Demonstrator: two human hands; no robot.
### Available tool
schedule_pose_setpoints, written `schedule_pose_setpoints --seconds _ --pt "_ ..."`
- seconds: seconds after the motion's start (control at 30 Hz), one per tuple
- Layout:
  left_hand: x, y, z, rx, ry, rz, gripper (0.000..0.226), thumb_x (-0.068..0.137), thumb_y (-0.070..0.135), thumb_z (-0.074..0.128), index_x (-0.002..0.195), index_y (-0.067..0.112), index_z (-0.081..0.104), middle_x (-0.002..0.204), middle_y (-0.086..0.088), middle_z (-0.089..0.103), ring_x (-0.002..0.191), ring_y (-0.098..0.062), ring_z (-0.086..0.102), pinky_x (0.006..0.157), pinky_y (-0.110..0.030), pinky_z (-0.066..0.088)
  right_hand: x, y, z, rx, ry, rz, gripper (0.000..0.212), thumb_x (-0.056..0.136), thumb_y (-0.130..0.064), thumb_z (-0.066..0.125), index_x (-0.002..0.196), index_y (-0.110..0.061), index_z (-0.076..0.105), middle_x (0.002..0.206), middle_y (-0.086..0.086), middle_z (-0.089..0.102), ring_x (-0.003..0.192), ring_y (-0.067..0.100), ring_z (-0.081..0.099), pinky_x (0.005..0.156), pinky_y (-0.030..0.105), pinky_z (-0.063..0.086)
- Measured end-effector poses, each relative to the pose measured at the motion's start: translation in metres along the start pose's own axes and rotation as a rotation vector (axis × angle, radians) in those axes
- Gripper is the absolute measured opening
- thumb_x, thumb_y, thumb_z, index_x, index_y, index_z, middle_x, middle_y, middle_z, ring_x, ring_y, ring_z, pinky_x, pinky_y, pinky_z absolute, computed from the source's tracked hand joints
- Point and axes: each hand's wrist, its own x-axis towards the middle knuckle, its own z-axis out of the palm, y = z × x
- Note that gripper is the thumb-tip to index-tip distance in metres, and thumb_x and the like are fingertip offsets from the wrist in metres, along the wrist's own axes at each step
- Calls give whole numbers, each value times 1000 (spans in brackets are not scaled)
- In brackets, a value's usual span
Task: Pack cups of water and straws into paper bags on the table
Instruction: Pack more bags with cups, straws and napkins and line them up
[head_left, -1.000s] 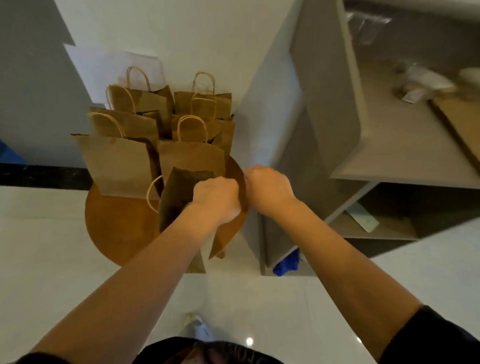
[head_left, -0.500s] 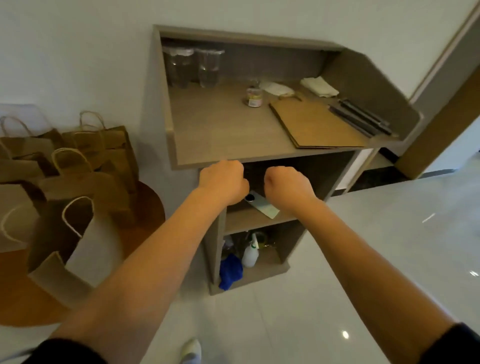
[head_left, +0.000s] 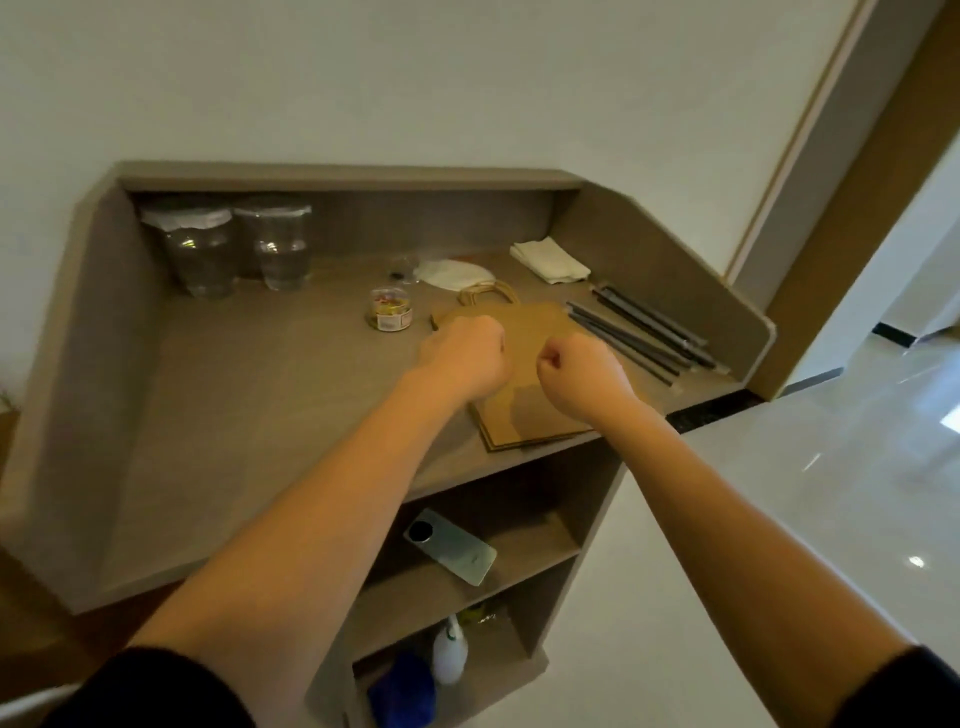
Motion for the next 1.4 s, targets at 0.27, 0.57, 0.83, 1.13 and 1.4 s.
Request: schedule_pose_setpoints --seconds 0.27,0.57,0.83,1.13,1.4 --pt "125 9 17 21 -38 23 17 90 15 45 83 15 61 92 -7 63 84 -24 58 67 -35 48 127 57 -2 150 93 58 14 92 -20 52 79 -21 56 71 -6 55 67 7 53 56 21 39" --pt "233 12 54 -46 -45 -108 18 93 23 49 99 15 64 94 -6 64 85 -24 60 79 -40 54 264 101 30 233 86 119 17 95 -18 49 85 -11 61 86 7 63 79 22 58 67 30 45" --pt "295 12 78 -25 -68 -146 18 92 22 47 93 16 64 86 -4 63 73 -20 56 60 -31 44 330 114 54 78 12 97 26 92 -24 49 100 -5 64 100 14 62 94 32 58 83 41 51" --pt "310 7 87 -44 -51 -150 19 92 23 49 96 16 66 89 -5 66 74 -18 57 58 -27 41 342 119 55 10 7 101 24 91 -19 49 70 -9 53 65 7 47 68 26 49 63 31 40" --pt "311 12 94 -438 44 -238 24 89 16 49 89 0 68 85 -19 66 73 -24 58 69 -38 51 332 117 47 -105 158 -12 21 95 -13 44 106 -6 61 109 13 59 102 30 55 84 39 43"
